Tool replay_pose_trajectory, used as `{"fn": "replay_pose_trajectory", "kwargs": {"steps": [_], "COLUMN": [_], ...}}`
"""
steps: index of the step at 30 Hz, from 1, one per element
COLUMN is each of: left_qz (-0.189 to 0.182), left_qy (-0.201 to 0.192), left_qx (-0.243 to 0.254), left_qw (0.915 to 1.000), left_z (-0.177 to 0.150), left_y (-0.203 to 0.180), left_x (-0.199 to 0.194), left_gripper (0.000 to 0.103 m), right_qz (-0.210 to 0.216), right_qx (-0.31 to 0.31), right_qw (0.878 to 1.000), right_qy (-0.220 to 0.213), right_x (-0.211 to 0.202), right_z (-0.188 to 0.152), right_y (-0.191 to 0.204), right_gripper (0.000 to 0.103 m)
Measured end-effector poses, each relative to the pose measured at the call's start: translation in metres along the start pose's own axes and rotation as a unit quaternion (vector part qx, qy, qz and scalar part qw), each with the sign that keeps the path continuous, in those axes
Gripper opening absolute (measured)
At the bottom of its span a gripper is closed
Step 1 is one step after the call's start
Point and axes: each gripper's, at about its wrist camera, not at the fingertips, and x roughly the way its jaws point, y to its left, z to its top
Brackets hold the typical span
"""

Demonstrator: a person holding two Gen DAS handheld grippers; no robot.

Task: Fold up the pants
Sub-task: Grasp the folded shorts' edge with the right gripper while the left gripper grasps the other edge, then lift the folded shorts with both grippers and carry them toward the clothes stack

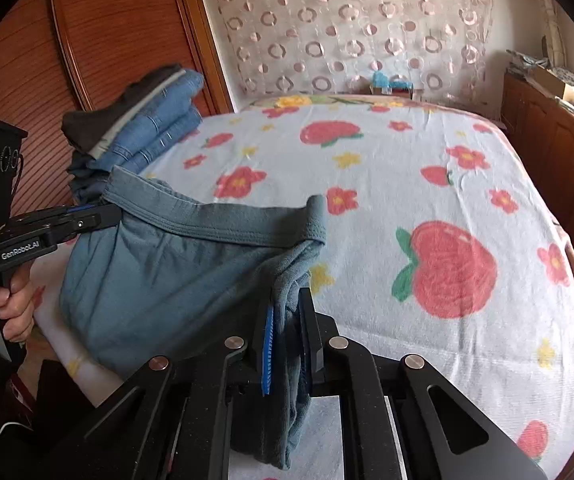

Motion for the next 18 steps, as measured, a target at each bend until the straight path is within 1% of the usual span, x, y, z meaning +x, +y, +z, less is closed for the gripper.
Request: {"fn": "replay_pose_trajectory", "kwargs": {"steps": [10,18], "left_qz": [0.002,0.005], "left_qy": [-0.053,-0.083], "left_qx": [0.017,0.027], "left_qw": [0.9985,0.9961], "left_z": [0.018,0.035], "left_y": [-0.014,-0.015], "left_x": [-0.036,-0.057], "left_gripper": [0.014,0.014], "right_qz": [-0.001,0.003], "right_qx": [-0.011,-0.025], "right_qw": [0.999,0.997], "right_qy": [-0.044,-0.072], "right_x": [-0.028,-0.046], "right_z": [0.011,0.023], "right_y": [0.005,0.012], "right_gripper": [0.01,0.01]}}
